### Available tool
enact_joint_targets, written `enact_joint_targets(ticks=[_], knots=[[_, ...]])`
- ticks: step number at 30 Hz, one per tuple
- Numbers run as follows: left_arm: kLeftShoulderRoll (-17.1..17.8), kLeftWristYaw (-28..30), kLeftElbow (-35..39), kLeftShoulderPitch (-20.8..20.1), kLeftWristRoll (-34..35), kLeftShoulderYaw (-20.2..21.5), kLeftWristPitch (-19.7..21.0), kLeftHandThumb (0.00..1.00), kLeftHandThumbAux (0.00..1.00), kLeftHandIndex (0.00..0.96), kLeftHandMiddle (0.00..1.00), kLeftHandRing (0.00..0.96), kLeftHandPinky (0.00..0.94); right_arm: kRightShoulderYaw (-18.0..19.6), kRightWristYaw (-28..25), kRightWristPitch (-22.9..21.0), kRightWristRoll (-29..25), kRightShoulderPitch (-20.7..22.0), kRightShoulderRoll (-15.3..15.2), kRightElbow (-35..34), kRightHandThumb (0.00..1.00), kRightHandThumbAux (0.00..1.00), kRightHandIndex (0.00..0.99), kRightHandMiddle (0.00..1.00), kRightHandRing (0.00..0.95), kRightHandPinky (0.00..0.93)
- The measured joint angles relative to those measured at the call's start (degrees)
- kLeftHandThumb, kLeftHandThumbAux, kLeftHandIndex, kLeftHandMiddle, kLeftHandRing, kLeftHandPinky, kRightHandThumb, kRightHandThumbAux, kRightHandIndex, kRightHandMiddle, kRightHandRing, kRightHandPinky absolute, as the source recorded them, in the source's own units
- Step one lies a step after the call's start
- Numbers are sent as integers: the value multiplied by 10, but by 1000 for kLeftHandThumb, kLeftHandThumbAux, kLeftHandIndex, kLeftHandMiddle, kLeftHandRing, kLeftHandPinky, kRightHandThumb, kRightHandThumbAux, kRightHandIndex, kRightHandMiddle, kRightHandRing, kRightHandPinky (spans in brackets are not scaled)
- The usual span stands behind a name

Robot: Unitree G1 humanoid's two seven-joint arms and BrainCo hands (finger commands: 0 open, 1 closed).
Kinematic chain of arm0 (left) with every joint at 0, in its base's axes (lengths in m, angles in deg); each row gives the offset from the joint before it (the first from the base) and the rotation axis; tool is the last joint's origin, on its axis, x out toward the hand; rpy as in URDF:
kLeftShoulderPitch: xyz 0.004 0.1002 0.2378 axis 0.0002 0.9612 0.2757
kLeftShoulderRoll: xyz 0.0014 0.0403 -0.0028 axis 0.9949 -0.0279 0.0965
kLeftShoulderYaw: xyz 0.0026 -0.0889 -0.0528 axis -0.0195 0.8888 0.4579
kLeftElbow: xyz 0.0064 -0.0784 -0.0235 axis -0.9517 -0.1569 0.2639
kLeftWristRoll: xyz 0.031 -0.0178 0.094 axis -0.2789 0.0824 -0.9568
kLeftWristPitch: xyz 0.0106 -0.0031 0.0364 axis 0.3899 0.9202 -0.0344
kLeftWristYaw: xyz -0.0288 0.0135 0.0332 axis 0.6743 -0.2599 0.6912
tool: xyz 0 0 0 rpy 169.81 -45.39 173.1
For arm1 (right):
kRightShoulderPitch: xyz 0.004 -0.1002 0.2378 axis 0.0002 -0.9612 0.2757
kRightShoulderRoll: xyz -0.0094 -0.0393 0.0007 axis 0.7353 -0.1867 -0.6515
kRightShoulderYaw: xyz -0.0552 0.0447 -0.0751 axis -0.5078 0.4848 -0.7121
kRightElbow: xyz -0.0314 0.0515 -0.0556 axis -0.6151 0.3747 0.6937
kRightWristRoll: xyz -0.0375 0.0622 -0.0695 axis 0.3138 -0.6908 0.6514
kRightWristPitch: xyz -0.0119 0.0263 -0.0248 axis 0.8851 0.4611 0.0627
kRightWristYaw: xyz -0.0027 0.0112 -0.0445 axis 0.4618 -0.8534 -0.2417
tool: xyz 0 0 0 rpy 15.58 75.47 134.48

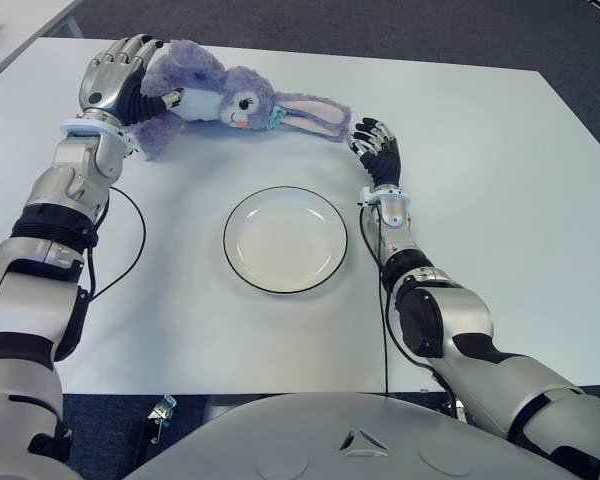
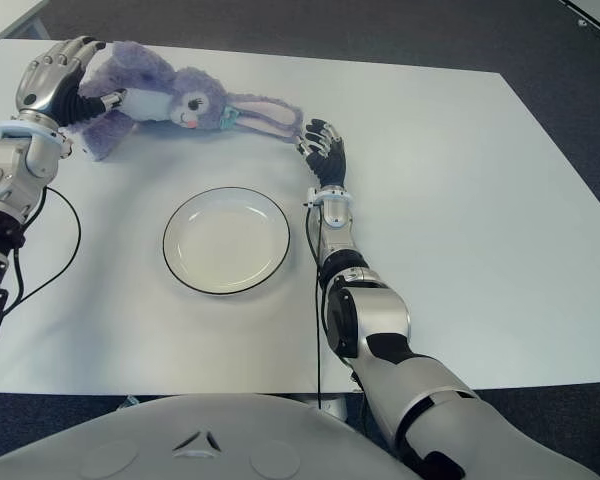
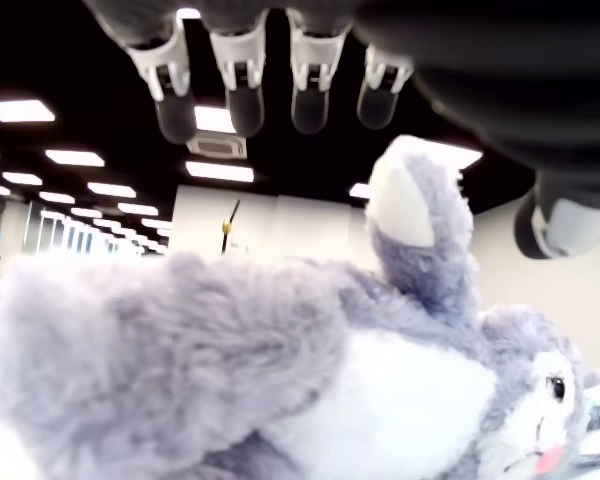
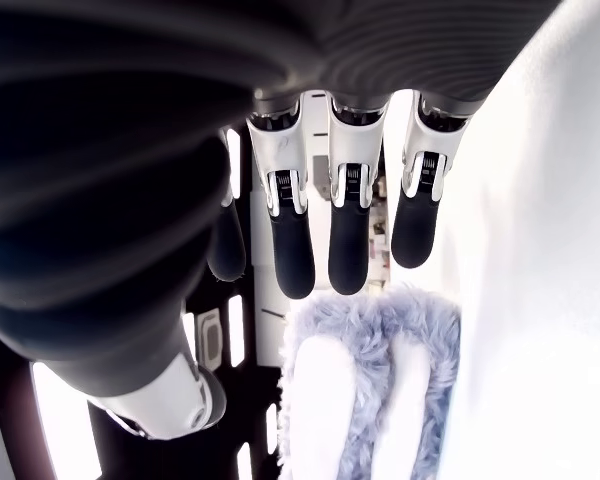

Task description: Put the doll into the plate.

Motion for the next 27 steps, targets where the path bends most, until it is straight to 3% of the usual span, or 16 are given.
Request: enact_joint_targets(ticks=[14, 21, 27], knots=[[-21, 25, -80, -66, 2, -15, 10, 319, 321, 75, 72, 93, 157, -1, 1, 0, 0, 0, 0, 0, 361, 791, 224, 254, 219, 205], [-28, 27, -111, -82, 3, -20, 14, 307, 310, 79, 69, 99, 217, 0, 0, 0, 0, 0, 1, 0, 395, 790, 219, 256, 223, 210], [-34, 31, -135, -90, 3, -22, 18, 304, 296, 80, 73, 100, 201, 0, 0, 0, 0, 0, 0, 0, 377, 789, 220, 259, 234, 231]])
